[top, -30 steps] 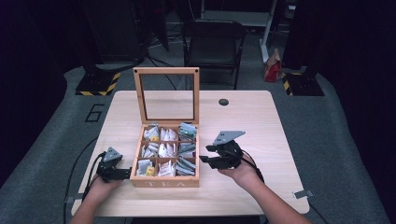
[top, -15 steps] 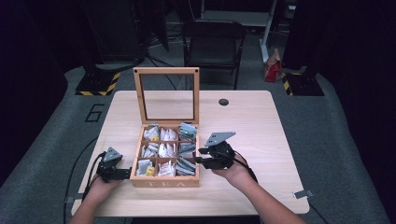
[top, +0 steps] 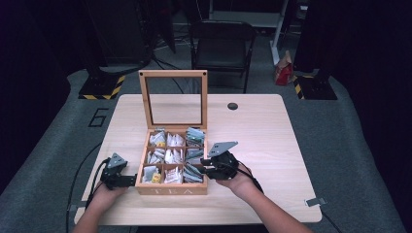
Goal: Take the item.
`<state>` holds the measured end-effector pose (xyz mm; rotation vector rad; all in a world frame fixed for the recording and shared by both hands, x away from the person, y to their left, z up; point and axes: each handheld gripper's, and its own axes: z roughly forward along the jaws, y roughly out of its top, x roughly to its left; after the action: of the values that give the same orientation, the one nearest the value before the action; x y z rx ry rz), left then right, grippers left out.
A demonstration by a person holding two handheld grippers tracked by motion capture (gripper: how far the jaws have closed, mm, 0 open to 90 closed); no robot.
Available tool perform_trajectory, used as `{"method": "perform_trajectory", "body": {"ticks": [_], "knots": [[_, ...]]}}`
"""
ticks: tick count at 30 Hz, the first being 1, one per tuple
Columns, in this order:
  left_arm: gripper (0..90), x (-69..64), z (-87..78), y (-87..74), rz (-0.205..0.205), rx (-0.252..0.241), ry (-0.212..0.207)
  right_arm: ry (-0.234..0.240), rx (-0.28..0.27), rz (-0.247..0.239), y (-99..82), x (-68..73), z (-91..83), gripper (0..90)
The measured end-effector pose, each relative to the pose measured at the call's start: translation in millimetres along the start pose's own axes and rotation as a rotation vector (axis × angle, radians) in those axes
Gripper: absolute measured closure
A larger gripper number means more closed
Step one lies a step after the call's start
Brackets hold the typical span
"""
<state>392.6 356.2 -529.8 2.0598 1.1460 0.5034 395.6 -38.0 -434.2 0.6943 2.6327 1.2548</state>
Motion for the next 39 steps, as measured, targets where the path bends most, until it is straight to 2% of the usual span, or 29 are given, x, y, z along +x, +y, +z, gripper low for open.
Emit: {"method": "perform_trajectory", "body": {"ticks": [1,21,39], "knots": [[15.9,0.0,0.0,0.0,0.0,0.0,0.0,0.009,0.007,-0.011,-0.7,-0.3,1.1,67.3],[15.9,0.0,0.0,0.0,0.0,0.0,0.0,0.022,0.034,-0.011,-1.6,-0.2,21.3,77.5],[15.9,0.0,0.0,0.0,0.0,0.0,0.0,0.039,0.071,-0.014,-2.9,3.1,35.4,82.0]]}}
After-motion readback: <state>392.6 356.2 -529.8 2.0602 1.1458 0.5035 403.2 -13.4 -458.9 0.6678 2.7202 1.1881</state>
